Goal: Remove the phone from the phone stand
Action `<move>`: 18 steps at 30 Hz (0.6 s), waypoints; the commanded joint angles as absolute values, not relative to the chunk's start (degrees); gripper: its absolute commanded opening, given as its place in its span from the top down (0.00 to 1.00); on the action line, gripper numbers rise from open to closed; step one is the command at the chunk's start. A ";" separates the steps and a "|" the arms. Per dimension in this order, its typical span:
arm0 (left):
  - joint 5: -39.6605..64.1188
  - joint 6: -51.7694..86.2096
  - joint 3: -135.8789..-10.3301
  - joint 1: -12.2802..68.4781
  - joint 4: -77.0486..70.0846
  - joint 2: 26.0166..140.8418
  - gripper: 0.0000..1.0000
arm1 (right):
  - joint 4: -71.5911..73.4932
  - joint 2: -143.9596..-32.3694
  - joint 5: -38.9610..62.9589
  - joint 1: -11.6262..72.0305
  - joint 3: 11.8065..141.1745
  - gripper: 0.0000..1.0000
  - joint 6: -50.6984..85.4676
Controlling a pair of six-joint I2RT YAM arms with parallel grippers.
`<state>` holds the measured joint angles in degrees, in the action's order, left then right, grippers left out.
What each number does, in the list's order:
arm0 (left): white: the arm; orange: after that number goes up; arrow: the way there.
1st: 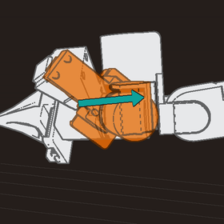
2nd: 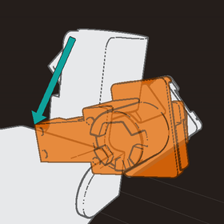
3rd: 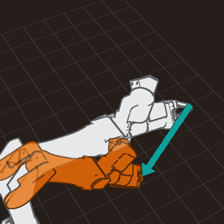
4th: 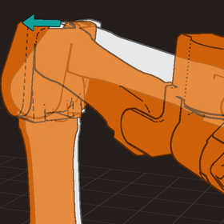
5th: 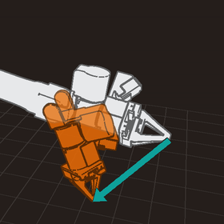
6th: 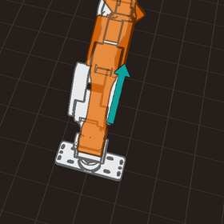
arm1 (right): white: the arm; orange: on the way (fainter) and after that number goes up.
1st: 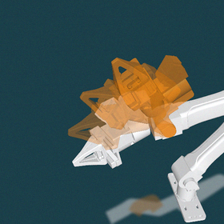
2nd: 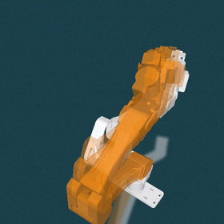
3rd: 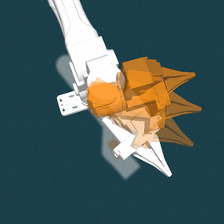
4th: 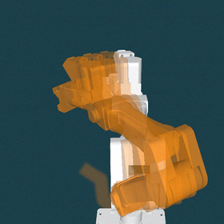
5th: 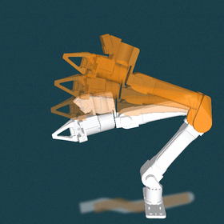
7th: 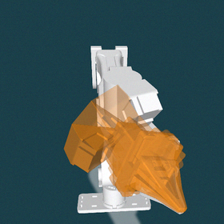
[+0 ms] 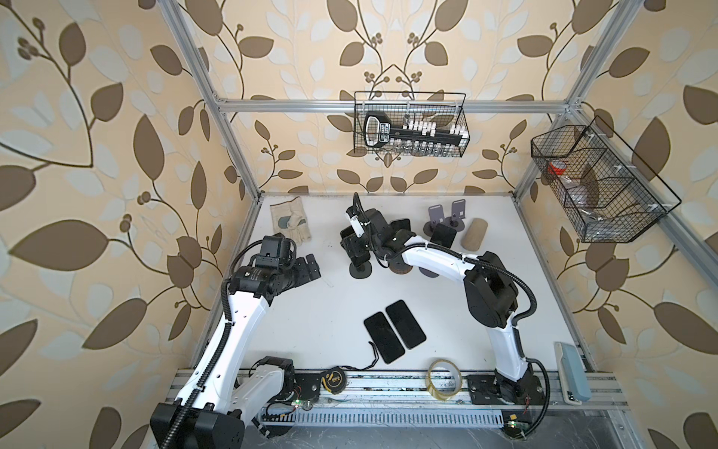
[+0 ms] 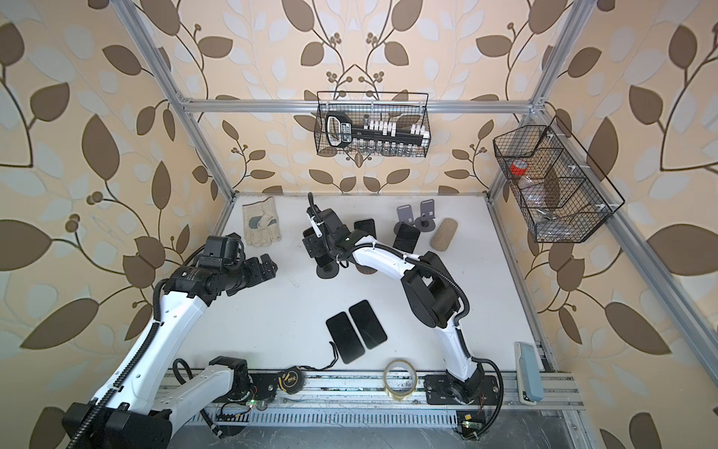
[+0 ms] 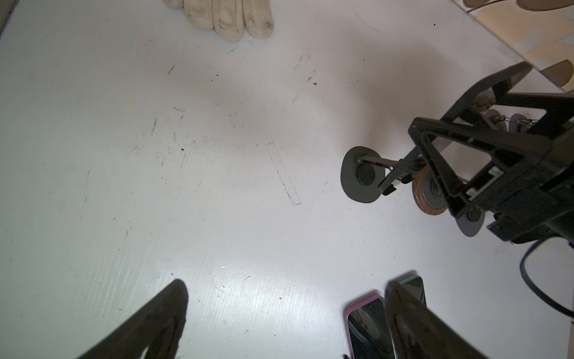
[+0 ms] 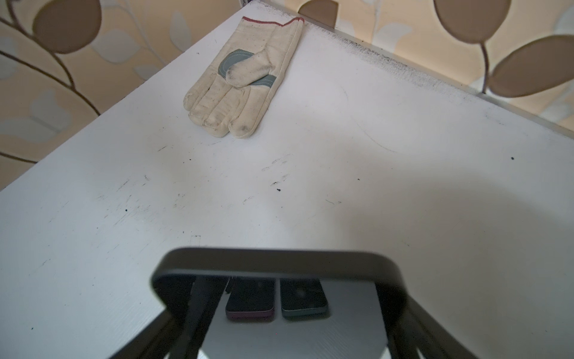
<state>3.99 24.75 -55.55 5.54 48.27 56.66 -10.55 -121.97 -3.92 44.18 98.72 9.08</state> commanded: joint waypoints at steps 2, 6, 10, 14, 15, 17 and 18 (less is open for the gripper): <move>3.78 23.73 -55.11 4.97 48.43 55.81 0.01 | -10.42 -123.13 -4.30 43.77 100.81 0.18 9.35; 3.69 23.72 -55.11 4.87 48.43 55.72 0.01 | -10.46 -123.00 -3.62 43.77 100.72 0.23 9.31; 3.71 23.73 -55.11 4.75 48.43 55.81 0.01 | -10.57 -122.78 -3.45 43.74 100.72 0.25 9.34; 3.86 23.73 -55.02 4.66 48.34 55.89 0.01 | -10.95 -122.35 -3.57 43.77 100.78 0.26 9.43; 3.86 23.72 -55.02 4.69 48.34 55.89 0.01 | -11.17 -122.34 -3.91 43.77 100.81 0.26 9.51; 3.90 23.72 -55.02 4.57 48.35 55.94 0.01 | -11.73 -122.34 -4.35 43.77 101.14 0.26 9.54; 3.95 23.73 -55.02 4.57 48.34 55.90 0.01 | -11.92 -122.33 -4.56 43.76 101.32 0.26 9.58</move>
<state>4.01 24.53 -55.37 5.15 48.27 56.64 -10.76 -122.06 -3.90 43.97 98.85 9.61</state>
